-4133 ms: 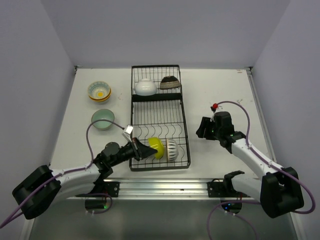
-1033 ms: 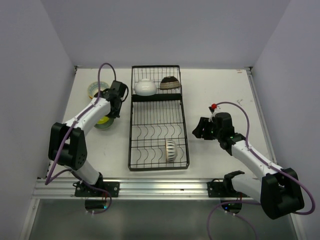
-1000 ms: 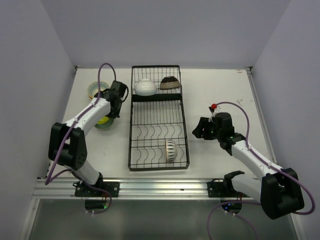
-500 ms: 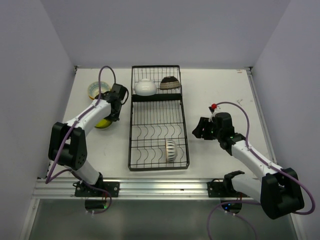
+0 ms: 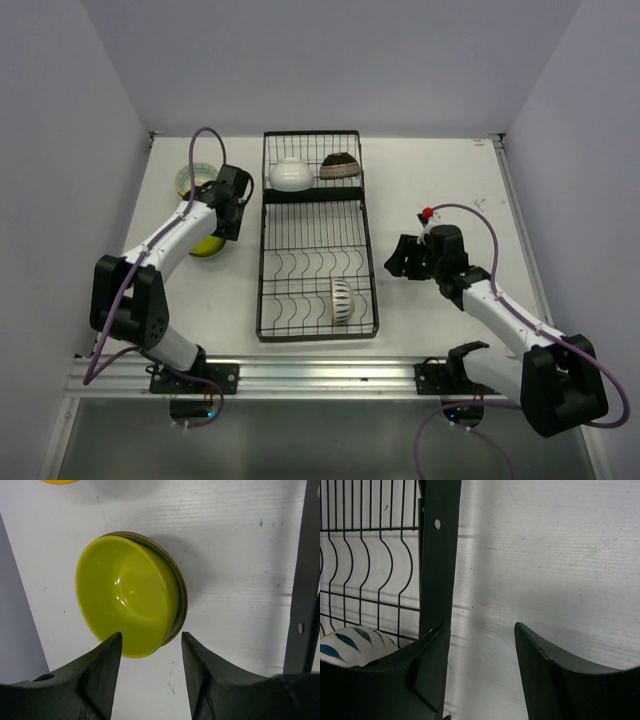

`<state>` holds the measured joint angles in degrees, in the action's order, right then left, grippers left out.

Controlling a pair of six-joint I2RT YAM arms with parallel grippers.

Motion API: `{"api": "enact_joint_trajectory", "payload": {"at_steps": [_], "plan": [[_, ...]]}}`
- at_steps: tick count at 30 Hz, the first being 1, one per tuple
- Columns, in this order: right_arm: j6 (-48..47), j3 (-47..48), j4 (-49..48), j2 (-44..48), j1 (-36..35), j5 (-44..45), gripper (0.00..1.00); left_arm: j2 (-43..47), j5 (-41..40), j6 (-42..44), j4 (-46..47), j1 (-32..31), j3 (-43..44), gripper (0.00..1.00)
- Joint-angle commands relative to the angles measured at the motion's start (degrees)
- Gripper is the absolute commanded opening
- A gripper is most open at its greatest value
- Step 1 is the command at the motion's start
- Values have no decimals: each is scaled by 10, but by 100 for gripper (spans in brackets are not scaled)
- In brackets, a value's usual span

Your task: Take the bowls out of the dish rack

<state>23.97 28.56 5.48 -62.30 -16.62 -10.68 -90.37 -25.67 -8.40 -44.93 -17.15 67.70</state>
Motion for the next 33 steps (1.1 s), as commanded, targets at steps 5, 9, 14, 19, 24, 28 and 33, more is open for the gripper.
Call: {"api": "enact_joint_trajectory", "payload": {"at_steps": [5, 9, 14, 19, 24, 28, 33], "plan": [[-1, 4, -17, -4, -3, -6, 58, 65, 53, -16, 48, 5, -6, 44], [-1, 5, -18, -4, -3, -6, 58, 71, 78, -21, 62, 5, -22, 21], [-1, 5, -19, -7, -3, -7, 58, 67, 82, -27, 72, 5, -37, 2], [-1, 4, -20, -9, -3, -7, 58, 61, 69, -31, 82, 5, -50, 0], [-1, 6, -20, -13, -5, -8, 57, 56, 62, -28, 95, 5, -58, 0], [-1, 5, -21, -15, -4, -8, 57, 47, 54, -25, 102, 5, -66, 0], [-1, 6, -22, -17, -5, -8, 57, 50, 62, -28, 123, 5, -78, 0]]}}
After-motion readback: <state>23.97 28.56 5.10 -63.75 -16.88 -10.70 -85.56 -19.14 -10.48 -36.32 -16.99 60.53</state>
